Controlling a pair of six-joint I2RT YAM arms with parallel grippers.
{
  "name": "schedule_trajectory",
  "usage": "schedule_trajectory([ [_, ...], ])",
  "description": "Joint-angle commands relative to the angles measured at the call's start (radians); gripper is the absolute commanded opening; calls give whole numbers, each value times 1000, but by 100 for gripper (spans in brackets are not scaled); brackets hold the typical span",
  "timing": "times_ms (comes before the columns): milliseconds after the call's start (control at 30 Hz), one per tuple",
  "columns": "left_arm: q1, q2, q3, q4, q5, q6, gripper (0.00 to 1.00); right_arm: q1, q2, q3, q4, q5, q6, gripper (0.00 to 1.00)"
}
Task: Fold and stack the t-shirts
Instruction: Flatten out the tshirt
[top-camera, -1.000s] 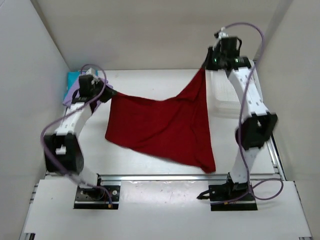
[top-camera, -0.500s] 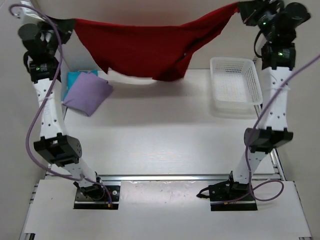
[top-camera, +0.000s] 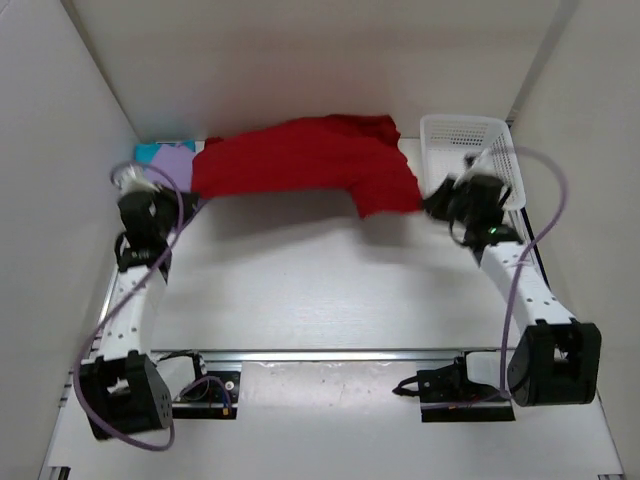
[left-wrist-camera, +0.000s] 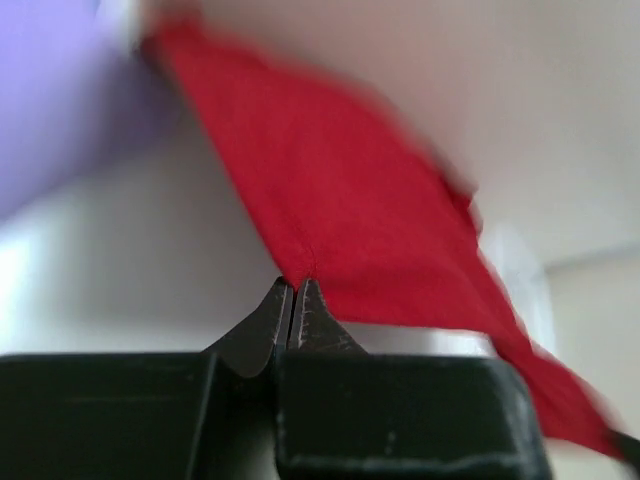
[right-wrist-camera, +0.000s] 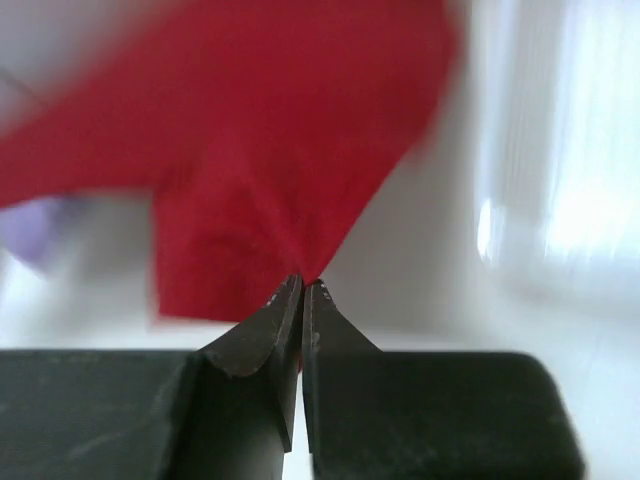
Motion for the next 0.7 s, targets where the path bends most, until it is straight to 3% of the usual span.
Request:
schedule_trajectory([
  [0,-4,-183,-324,105,-38,34,0,53,-113,-337,36,69,84,1],
  [100,51,-223,-515,67,34,24,0,39,-177,-554,49,4,165,0],
  [267,76,-278,-634,-61,65,67,0,102,-342,-665,-134,67,190,0],
  [400,94,-387,-655,-208,146,102,0,212,-571,-686,-322,92,259,0],
  [567,12,-520,-574,-445,70,190,0,321,-849,-651,-618,181,342,0],
  [667,-24,-528,-557,-471,53,189,0,407,-931,-640,-704,266,409,0],
])
